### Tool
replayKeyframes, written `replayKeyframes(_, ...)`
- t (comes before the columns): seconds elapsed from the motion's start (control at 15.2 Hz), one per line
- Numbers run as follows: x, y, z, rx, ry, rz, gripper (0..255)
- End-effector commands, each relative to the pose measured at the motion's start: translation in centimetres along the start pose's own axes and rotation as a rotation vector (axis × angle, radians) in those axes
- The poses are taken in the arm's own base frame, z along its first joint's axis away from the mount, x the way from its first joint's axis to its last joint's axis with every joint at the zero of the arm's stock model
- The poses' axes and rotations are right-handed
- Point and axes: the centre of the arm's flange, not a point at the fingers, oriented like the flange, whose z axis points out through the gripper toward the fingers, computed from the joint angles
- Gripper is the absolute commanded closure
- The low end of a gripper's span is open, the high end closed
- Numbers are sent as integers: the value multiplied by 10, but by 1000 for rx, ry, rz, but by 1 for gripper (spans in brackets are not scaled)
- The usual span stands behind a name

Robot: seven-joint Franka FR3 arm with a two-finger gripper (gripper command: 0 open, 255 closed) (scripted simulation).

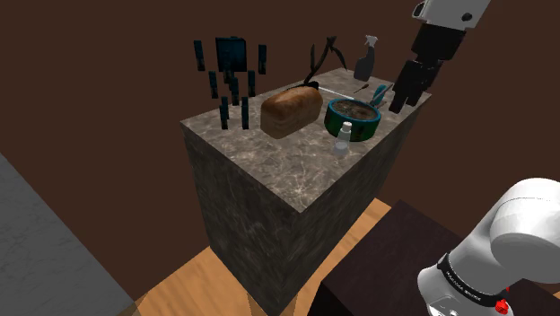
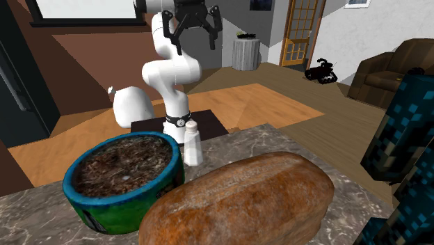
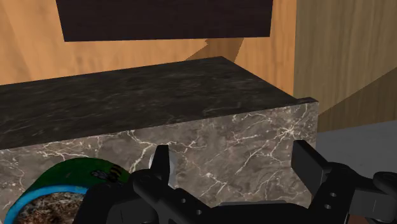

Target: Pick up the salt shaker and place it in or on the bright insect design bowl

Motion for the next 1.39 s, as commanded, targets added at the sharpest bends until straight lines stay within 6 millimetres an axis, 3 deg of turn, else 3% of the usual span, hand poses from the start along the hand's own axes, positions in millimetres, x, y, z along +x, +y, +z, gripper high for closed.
replayKeyframes(0.0,0,0,0,0,0,0,0)
replayKeyframes(0.99,95,92,133,48,187,-146,0)
replayKeyframes(1.32,102,93,156,49,191,-149,0)
